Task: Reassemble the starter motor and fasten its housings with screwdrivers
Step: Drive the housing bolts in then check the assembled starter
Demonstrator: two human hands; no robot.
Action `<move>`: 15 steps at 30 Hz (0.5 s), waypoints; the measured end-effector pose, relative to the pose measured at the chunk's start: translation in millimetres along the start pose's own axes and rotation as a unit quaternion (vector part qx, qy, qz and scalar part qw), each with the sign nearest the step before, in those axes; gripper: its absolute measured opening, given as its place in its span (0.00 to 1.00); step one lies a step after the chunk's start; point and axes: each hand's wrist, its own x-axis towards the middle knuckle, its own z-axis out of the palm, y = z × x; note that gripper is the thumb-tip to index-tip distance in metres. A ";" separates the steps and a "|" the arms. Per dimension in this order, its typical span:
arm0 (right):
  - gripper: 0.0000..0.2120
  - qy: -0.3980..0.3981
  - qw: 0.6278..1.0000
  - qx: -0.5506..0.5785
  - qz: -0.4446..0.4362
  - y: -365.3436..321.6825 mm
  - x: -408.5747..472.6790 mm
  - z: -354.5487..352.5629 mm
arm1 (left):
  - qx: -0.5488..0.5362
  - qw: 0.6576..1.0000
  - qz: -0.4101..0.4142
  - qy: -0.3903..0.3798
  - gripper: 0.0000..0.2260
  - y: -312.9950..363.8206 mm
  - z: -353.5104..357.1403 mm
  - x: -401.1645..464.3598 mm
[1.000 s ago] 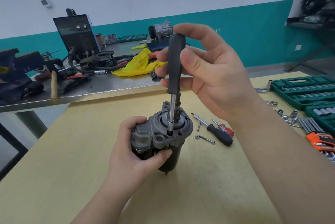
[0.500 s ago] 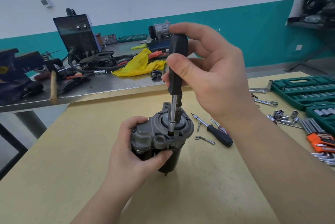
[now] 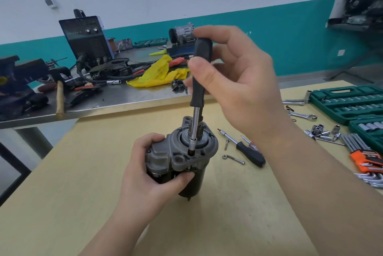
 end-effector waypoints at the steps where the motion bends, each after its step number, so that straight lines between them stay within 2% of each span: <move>1: 0.15 -0.030 0.998 0.044 0.023 0.3 1.0 -3.7 | 0.000 1.000 -0.001 -0.002 0.36 0.2 0.2 0.3; 3: 0.17 -0.079 0.989 0.116 0.055 -0.7 1.7 -8.2 | -0.002 1.000 -0.001 -0.003 0.35 0.3 0.6 0.5; 5: 0.17 -0.105 0.984 0.130 0.055 -0.9 1.3 -10.9 | -0.004 1.000 0.000 -0.004 0.35 0.2 0.8 0.7; 15: 0.17 -0.072 0.996 0.060 0.011 -8.3 -1.7 -6.0 | 0.013 1.000 0.003 -0.005 0.39 -3.6 5.2 5.3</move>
